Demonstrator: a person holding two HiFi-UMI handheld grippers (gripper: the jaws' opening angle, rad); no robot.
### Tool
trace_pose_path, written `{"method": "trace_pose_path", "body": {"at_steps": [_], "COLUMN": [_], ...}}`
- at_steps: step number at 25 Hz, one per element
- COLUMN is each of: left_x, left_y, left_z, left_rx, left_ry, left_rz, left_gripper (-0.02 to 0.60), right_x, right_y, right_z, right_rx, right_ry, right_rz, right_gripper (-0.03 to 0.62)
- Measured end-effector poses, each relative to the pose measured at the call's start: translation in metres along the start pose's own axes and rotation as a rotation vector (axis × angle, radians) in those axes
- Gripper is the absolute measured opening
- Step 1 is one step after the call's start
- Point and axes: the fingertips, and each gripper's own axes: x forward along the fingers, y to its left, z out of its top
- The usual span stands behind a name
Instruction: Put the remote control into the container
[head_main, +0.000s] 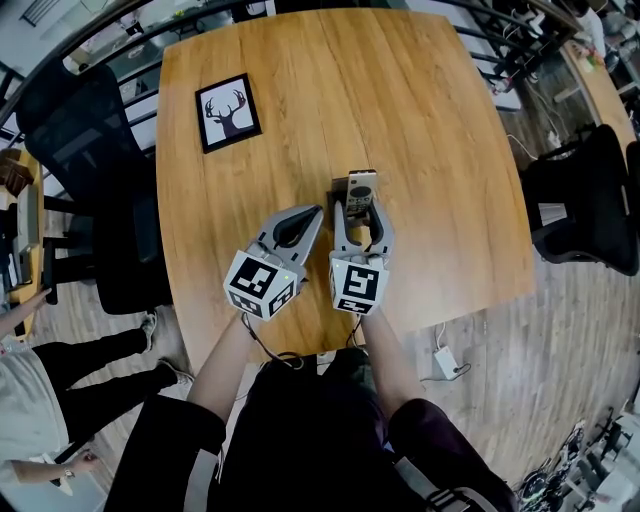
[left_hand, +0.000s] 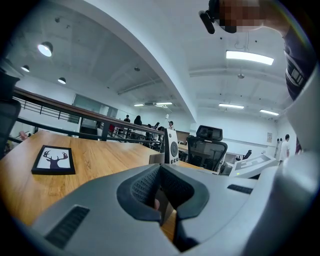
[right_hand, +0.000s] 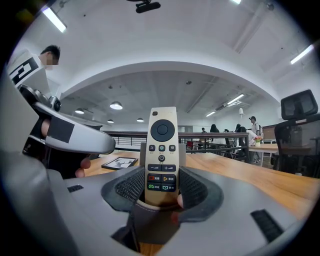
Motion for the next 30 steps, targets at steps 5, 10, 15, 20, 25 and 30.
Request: {"method": "trace_pose_path", "body": {"at_steps": [5,10,15,20,25,30], "left_x": [-0.003,-0.005,-0.006,-0.008,-0.012,-0.022], "left_y": [0.0,0.0,0.001,-0.004,-0.011,-0.025], "left_z": [0.0,-0.001,-0.003,-0.003,0.0,0.011], "left_rx": [-0.002,-0.007,-0.012,-0.016,-0.02,-0.007], "left_ry": [-0.001,-0.001,-0.002,-0.002,0.003,0.013], "left_rz": [0.004,0.005,0.008,0.009,0.02,0.07], "left_gripper": [0.008,0.008,0.008,0.008,0.008,0.008], "right_x": [0.0,-0.002,-0.002,-0.009,-0.021,-0.039], "right_y": [0.003,0.0,0.0,-0.004,-0.007,-0.005], "right_z": [0.002,-0.001,0.0,0.002,0.013,0.035], "right_rx": [-0.004,0.011,0.017,0.027,0.041,0.072], "right_ry": [0.009,0.01,0.007,0.004,0.0,0.026], "right_rz": [-0.011,-0.036,-0.031,-0.026,-0.001,0.095], "right_gripper": [0.224,0.224,0.224,0.224,0.224,0.211]}}
